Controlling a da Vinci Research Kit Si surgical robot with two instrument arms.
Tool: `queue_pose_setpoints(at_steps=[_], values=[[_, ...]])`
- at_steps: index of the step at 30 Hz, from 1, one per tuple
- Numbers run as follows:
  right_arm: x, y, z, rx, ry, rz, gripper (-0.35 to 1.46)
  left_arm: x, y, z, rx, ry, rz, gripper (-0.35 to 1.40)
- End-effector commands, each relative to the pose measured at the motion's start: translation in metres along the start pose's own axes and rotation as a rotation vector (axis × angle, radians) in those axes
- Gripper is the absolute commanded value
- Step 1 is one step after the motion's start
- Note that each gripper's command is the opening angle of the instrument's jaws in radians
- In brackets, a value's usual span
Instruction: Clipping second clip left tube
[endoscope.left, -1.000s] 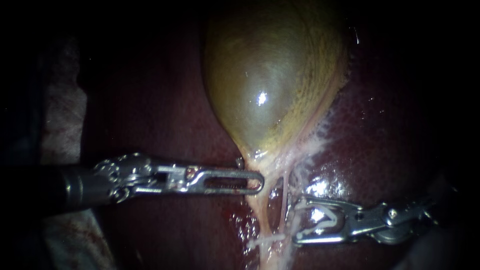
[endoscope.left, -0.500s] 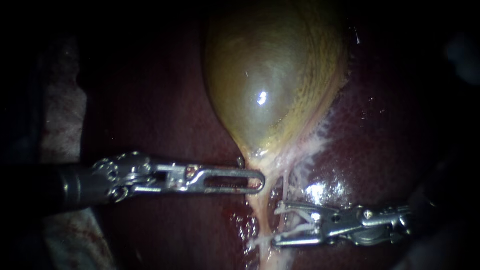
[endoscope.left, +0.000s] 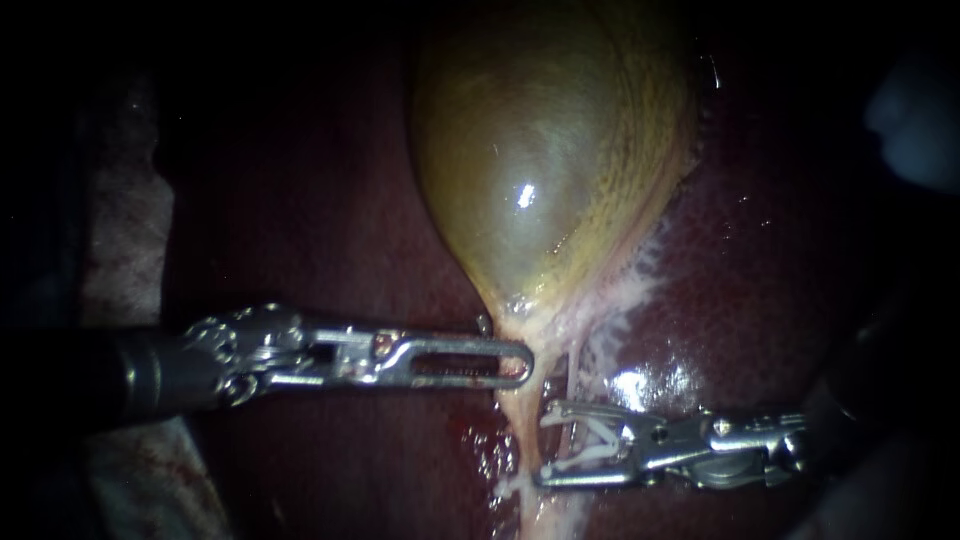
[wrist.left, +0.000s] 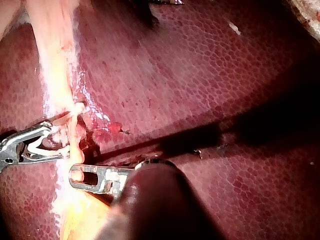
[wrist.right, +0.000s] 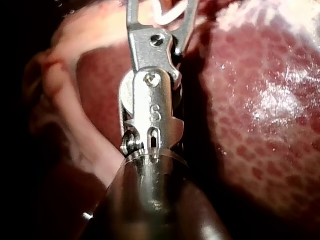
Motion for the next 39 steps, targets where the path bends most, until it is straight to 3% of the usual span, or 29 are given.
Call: queue_pose_setpoints(at_steps=[1, 20, 30, 39], values=[[-0.0002, 0.0001, 0.0002, 0.003, -0.004, 0.004, 0.58, 0.0, 0.0, 0.0, 0.001, 0.0, 0.0, -0.35], [-0.0028, 0.0012, 0.0023, 0.033, -0.02, 0.004, 0.57, 0.0001, 0.0004, -0.0001, 0.001, 0.0, -0.003, -0.35], [-0.0034, 0.0006, 0.0044, 0.065, -0.038, 0.028, 0.54, 0.0001, 0.0005, 0.0, 0.001, 0.0, -0.003, -0.35], [-0.0046, 0.001, 0.006, 0.095, -0.043, 0.028, 0.51, 0.0001, 0.0005, 0.0, -0.001, -0.002, -0.003, -0.35]])
